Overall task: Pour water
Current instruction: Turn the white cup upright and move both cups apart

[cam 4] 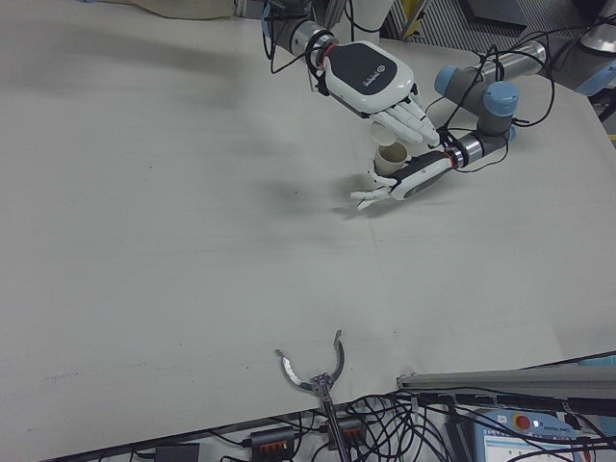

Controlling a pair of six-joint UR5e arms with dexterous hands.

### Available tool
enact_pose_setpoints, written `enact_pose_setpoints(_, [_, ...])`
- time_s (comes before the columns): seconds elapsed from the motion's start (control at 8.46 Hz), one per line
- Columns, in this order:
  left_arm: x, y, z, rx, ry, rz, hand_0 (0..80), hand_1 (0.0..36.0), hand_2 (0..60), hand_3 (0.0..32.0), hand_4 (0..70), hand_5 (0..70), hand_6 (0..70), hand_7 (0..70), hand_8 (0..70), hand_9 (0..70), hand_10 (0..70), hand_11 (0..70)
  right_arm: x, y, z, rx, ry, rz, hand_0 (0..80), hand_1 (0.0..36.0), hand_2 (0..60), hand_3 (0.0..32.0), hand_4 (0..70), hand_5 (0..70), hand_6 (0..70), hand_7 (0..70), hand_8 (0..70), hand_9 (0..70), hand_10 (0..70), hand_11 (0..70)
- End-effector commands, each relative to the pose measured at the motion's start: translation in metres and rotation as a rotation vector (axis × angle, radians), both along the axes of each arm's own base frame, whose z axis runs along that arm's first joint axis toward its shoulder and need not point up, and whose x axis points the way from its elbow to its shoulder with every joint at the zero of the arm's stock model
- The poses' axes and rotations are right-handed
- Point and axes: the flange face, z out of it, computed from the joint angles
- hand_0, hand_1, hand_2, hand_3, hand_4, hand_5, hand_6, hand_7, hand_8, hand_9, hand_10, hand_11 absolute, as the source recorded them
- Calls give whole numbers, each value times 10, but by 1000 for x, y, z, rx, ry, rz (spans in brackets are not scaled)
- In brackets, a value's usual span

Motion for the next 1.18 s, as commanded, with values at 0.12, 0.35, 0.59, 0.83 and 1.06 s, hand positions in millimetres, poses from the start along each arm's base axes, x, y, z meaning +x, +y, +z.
enact_pose_setpoints(0.12, [-114,-76,48,-73,-5,-134,800,360,296,0,700,700,108,135,54,18,80,154,81,-43,95,-240,-532,71,747,326,488,0,700,90,270,177,81,36,0,0])
enact_pose_setpoints(0.35, [-196,-111,89,-89,-55,-196,800,360,418,0,700,700,104,131,53,17,80,154,97,-71,158,-269,-719,29,797,346,521,0,700,96,288,193,81,32,0,0])
enact_pose_setpoints(0.59, [-304,-129,130,-111,-81,-310,800,360,407,0,700,700,105,134,54,15,78,151,111,-66,226,-334,-741,62,800,348,505,0,700,102,327,238,89,38,0,0])
enact_pose_setpoints(0.83, [-343,-114,158,-128,-100,-334,800,360,475,0,700,700,109,141,56,17,80,153,116,-63,285,-379,-794,90,797,350,536,0,700,106,345,253,102,55,0,0])
enact_pose_setpoints(1.06, [-366,-110,164,-163,-128,-350,800,360,468,0,700,700,107,140,56,17,79,152,106,-57,290,-394,-784,70,800,360,564,0,700,123,430,346,122,72,0,0])
